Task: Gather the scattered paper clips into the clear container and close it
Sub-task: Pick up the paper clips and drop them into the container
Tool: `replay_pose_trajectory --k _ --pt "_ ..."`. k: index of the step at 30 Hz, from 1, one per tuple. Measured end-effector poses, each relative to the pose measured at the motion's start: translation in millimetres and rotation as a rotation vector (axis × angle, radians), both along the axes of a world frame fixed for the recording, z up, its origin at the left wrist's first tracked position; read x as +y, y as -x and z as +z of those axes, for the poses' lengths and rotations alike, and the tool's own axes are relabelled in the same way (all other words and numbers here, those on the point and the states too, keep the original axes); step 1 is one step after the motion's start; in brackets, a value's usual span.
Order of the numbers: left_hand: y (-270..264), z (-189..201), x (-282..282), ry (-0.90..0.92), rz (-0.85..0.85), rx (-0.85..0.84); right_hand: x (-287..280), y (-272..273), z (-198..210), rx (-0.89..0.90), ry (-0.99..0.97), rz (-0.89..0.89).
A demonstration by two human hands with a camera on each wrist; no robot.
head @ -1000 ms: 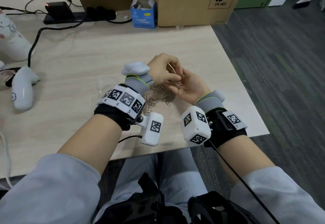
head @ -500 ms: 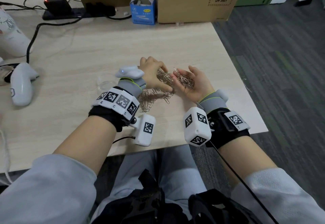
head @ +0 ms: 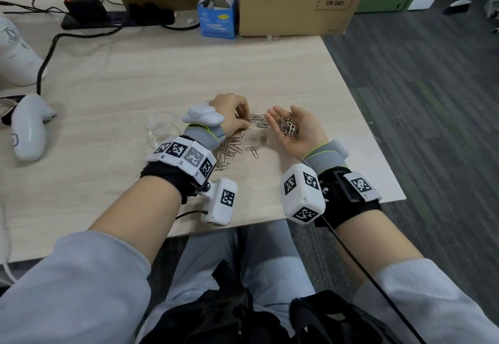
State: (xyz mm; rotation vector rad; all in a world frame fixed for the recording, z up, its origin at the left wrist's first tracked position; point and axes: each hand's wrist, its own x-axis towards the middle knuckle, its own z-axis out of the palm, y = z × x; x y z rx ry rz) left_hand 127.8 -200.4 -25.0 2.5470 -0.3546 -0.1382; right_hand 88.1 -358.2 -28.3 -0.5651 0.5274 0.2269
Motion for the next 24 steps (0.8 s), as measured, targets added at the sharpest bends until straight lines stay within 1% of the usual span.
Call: replay_pose_trajectory --k 3,6,10,15,20,24 --pt "-3.4 0.0 3.9 0.018 0.022 0.003 1.9 0.2 2.1 -0.001 -0.009 -0.005" --pt "-7.1 1.2 9.5 0.075 0.032 0.009 3.6 -0.7 3.2 0.004 -0.008 0.006" --pt "-13.3 7.4 17.0 0.238 0.042 0.029 6.3 -3.6 2.2 0.014 0.0 0.027" --pt "-15.8 25.5 14.6 0.382 -0.082 0.073 12.9 -8.5 -0.3 0.016 0.033 0.061" --pt "-12.6 36.4 -0.6 0.398 -0.228 0.097 23.3 -11.1 -2.1 -0.011 0.051 0.11" --pt "-13.1 35.9 -7.0 0.273 -0.257 0.107 28.6 -11.8 3.1 -0.025 0.047 0.153"
